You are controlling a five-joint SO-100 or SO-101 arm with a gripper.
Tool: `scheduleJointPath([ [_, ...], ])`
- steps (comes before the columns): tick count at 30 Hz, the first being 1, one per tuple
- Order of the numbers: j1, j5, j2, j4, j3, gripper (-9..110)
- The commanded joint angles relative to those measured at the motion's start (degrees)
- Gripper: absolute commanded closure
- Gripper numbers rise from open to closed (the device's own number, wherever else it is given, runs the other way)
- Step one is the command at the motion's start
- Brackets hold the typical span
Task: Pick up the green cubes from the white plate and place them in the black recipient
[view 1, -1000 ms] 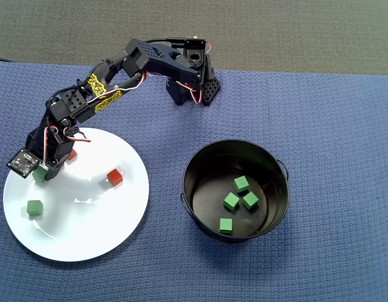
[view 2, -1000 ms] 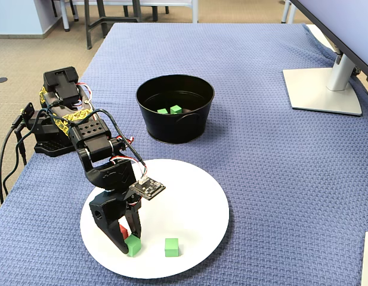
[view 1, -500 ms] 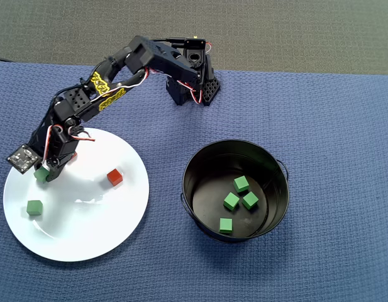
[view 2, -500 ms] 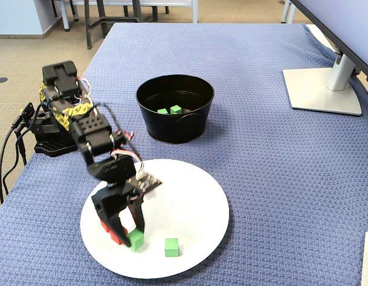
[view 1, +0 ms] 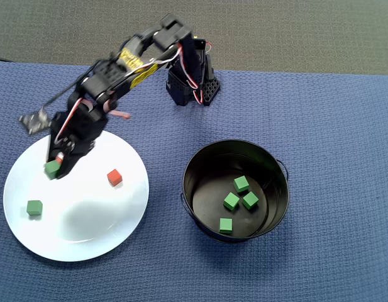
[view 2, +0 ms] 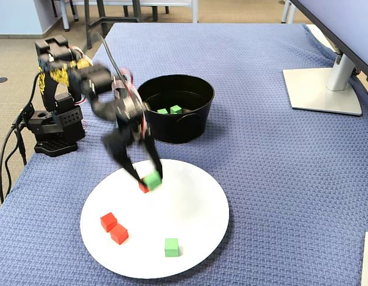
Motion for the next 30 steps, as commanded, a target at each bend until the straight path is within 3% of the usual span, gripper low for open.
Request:
scheduleJointPath([
  [1, -5.6, 21.4, 12.4, 5.4, 0.1, 101],
  [6, -14.6, 47.6, 18.5, 15.4, -4.0, 101],
  [14, -36.0, 69.1, 23.6, 20.7, 1.9, 102],
  [21, -52.5, 77.8, 27.2, 16.6, 15.4, 102],
  [26, -58.1, 76.6, 26.1, 13.3, 19.2, 100],
  [30, -59.5, 70.0, 26.1, 9.9, 20.7, 81],
])
